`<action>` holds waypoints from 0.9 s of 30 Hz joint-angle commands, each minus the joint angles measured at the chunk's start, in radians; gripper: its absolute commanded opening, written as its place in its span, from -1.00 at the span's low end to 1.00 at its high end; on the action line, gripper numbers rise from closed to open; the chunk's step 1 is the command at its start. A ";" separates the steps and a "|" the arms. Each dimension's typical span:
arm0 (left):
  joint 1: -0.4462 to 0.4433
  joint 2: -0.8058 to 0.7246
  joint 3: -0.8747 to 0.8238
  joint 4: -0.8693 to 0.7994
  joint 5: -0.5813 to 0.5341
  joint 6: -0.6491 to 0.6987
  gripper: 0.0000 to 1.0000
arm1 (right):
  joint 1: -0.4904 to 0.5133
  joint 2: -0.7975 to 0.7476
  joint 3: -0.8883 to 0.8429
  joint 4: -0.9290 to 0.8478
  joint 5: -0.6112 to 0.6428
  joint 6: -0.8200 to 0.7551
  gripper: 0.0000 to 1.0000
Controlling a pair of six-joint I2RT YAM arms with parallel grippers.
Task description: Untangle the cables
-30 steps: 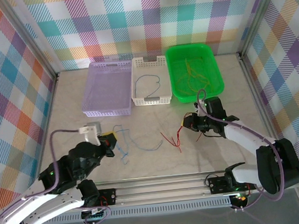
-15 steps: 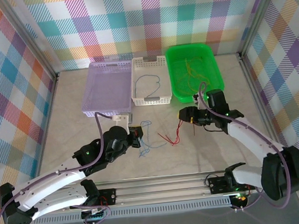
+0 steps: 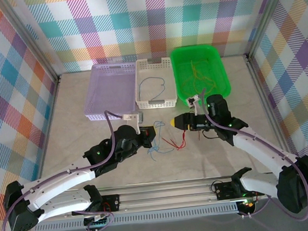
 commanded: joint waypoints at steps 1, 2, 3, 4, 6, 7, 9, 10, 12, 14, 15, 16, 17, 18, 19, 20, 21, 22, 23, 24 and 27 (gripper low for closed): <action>0.011 0.008 0.013 0.072 0.027 -0.030 -1.00 | 0.046 0.028 -0.012 0.137 -0.038 0.113 0.19; 0.011 0.009 0.010 0.077 0.028 -0.033 -1.00 | 0.062 0.036 -0.017 0.162 -0.037 0.136 0.18; 0.011 0.011 0.007 0.082 0.029 -0.037 -1.00 | 0.076 0.046 -0.018 0.180 -0.037 0.150 0.18; 0.011 0.013 0.005 0.087 0.032 -0.038 -1.00 | 0.094 0.055 -0.017 0.194 -0.034 0.165 0.18; 0.011 0.013 0.002 0.093 0.035 -0.042 -1.00 | 0.120 0.068 -0.018 0.220 -0.021 0.184 0.18; 0.011 0.014 0.001 0.097 0.037 -0.044 -1.00 | 0.129 0.074 -0.020 0.231 -0.009 0.192 0.18; 0.011 0.016 0.000 0.102 0.043 -0.045 -1.00 | 0.138 0.082 -0.018 0.243 0.013 0.206 0.18; 0.011 0.017 0.001 0.102 0.046 -0.046 -1.00 | 0.140 0.086 -0.019 0.252 0.022 0.215 0.18; 0.011 0.016 0.001 0.104 0.048 -0.046 -1.00 | 0.141 0.092 -0.019 0.263 0.039 0.232 0.16; 0.010 0.014 -0.003 0.103 0.050 -0.048 -1.00 | 0.141 0.088 -0.023 0.266 0.067 0.244 0.14; 0.011 0.013 -0.006 0.105 0.051 -0.050 -1.00 | 0.141 0.083 -0.026 0.265 0.086 0.247 0.12; 0.011 0.010 -0.010 0.109 0.054 -0.052 -1.00 | 0.141 0.080 -0.029 0.269 0.099 0.252 0.09; 0.011 0.008 -0.013 0.113 0.055 -0.055 -1.00 | 0.141 0.081 -0.031 0.277 0.107 0.257 0.07; 0.011 0.007 -0.018 0.119 0.059 -0.056 -1.00 | 0.142 0.084 -0.034 0.284 0.113 0.267 0.05; 0.011 0.008 -0.021 0.125 0.062 -0.057 -1.00 | 0.141 0.086 -0.036 0.290 0.123 0.274 0.03; 0.011 0.007 -0.023 0.129 0.065 -0.059 -1.00 | 0.142 0.087 -0.038 0.294 0.131 0.279 0.02; 0.011 0.010 -0.023 0.134 0.070 -0.062 -1.00 | 0.142 0.090 -0.039 0.303 0.139 0.285 0.02; 0.011 0.013 -0.025 0.139 0.075 -0.063 -1.00 | 0.141 0.090 -0.042 0.317 0.142 0.295 0.02; 0.011 0.014 -0.026 0.143 0.079 -0.063 -1.00 | 0.141 0.089 -0.045 0.334 0.143 0.301 0.01; 0.011 0.013 -0.025 0.143 0.077 -0.064 -1.00 | 0.142 0.085 -0.052 0.357 0.144 0.310 0.01; 0.011 0.007 -0.029 0.143 0.075 -0.064 -1.00 | 0.142 0.058 -0.076 0.417 0.157 0.328 0.02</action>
